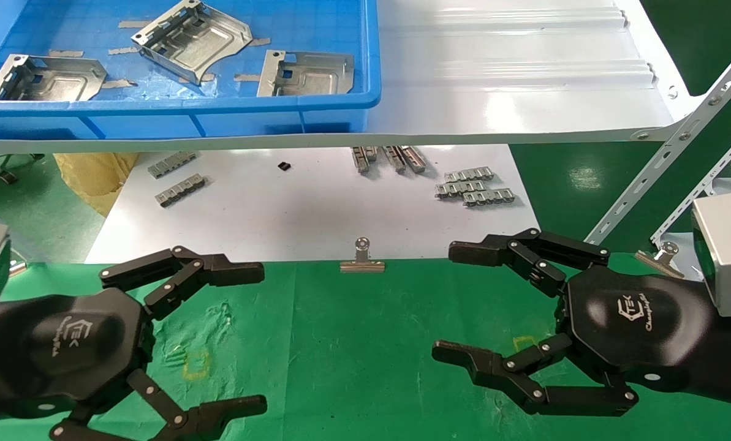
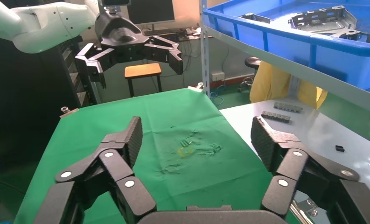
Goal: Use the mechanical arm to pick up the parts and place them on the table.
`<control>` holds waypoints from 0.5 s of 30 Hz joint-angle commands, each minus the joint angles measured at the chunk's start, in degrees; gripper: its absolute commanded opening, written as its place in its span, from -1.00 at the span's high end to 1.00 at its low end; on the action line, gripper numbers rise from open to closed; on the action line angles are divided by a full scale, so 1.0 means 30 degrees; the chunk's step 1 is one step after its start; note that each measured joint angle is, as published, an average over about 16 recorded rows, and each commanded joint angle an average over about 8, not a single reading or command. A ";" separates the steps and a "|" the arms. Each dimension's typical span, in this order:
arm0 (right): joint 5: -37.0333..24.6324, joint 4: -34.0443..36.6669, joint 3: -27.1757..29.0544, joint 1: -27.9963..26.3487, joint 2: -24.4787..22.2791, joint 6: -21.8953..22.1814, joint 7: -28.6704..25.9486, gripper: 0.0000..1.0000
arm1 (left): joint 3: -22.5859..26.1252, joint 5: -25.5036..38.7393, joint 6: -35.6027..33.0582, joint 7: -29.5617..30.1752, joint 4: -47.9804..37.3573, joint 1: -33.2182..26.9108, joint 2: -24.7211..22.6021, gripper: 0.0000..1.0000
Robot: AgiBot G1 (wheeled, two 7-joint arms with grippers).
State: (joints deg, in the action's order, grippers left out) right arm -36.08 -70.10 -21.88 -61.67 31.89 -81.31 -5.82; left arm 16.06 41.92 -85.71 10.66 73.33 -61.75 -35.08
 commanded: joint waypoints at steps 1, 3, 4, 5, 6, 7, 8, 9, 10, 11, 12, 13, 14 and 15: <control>0.0000 0.0000 0.0000 0.0000 0.0000 0.0000 0.0000 1.00 | 0.0000 0.0000 0.0000 0.0000 0.0000 0.0000 0.0000 -1.00; 0.0000 0.0000 0.0000 0.0000 0.0000 0.0000 0.0000 1.00 | 0.0000 0.0000 0.0000 0.0000 0.0000 0.0000 0.0000 -1.00; 0.0000 0.0000 0.0000 0.0000 0.0000 0.0000 0.0000 1.00 | 0.0000 0.0000 0.0000 0.0000 0.0000 0.0000 0.0000 -1.00; 0.0000 0.0000 0.0000 0.0000 0.0000 0.0000 0.0000 1.00 | 0.0000 0.0000 0.0000 0.0000 0.0000 0.0000 0.0000 -1.00; 0.0000 0.0000 0.0000 0.0000 0.0000 0.0000 0.0000 1.00 | 0.0000 0.0000 0.0000 0.0000 0.0000 0.0000 0.0000 -1.00; 0.0000 0.0000 0.0000 0.0000 0.0000 0.0000 0.0000 1.00 | 0.0000 0.0000 0.0000 0.0000 0.0000 0.0000 0.0000 -1.00; 0.0000 0.0000 0.0000 0.0000 0.0000 0.0000 0.0000 1.00 | 0.0000 0.0000 0.0000 0.0000 0.0000 0.0000 0.0000 -1.00; 0.0000 0.0000 0.0000 0.0000 0.0000 0.0000 0.0000 1.00 | 0.0000 0.0000 0.0000 0.0000 0.0000 0.0000 0.0000 -1.00; 0.0000 0.0000 0.0000 0.0000 0.0000 0.0000 0.0000 1.00 | 0.0000 0.0000 0.0000 0.0000 0.0000 0.0000 0.0000 -1.00; 0.0000 0.0000 0.0000 0.0000 0.0000 0.0000 0.0000 1.00 | 0.0000 0.0000 0.0000 0.0000 0.0000 0.0000 0.0000 -1.00; 0.0000 0.0000 0.0000 0.0000 0.0000 0.0000 0.0000 1.00 | 0.0000 0.0000 0.0000 0.0000 0.0000 0.0000 0.0000 -1.00; 0.0000 0.0000 0.0000 0.0000 0.0000 0.0000 0.0000 1.00 | 0.0000 0.0000 0.0000 0.0000 0.0000 0.0000 0.0000 -1.00; 0.0000 0.0000 0.0000 0.0000 0.0000 0.0000 0.0000 1.00 | 0.0000 0.0000 0.0000 0.0000 0.0000 0.0000 0.0000 -1.00; 0.0000 0.0000 0.0000 0.0000 0.0000 0.0000 0.0000 1.00 | 0.0000 0.0000 0.0000 0.0000 0.0000 0.0000 0.0000 -1.00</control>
State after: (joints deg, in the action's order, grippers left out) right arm -36.08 -70.10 -21.88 -61.67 31.89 -81.31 -5.82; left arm 16.06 41.92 -85.71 10.66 73.33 -61.75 -35.08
